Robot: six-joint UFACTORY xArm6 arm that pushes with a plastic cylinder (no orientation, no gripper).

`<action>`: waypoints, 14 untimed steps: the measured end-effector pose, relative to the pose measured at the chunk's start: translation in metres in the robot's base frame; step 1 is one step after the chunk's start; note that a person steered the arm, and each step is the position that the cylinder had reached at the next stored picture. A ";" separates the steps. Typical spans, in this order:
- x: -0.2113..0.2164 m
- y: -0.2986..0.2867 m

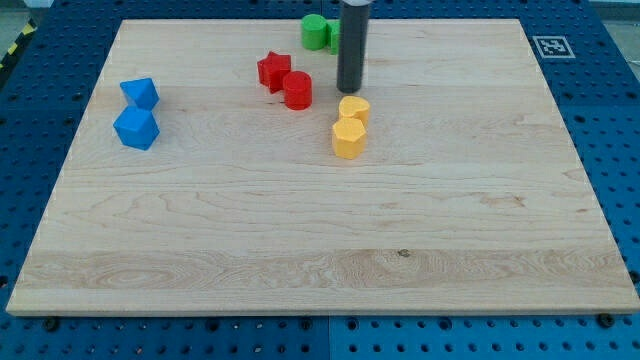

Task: Slide the red star to the top right

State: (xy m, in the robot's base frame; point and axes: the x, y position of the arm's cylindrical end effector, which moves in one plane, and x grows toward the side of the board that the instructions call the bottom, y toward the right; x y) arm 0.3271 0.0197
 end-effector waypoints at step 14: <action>0.001 -0.012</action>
State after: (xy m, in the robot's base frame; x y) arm 0.3276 0.0081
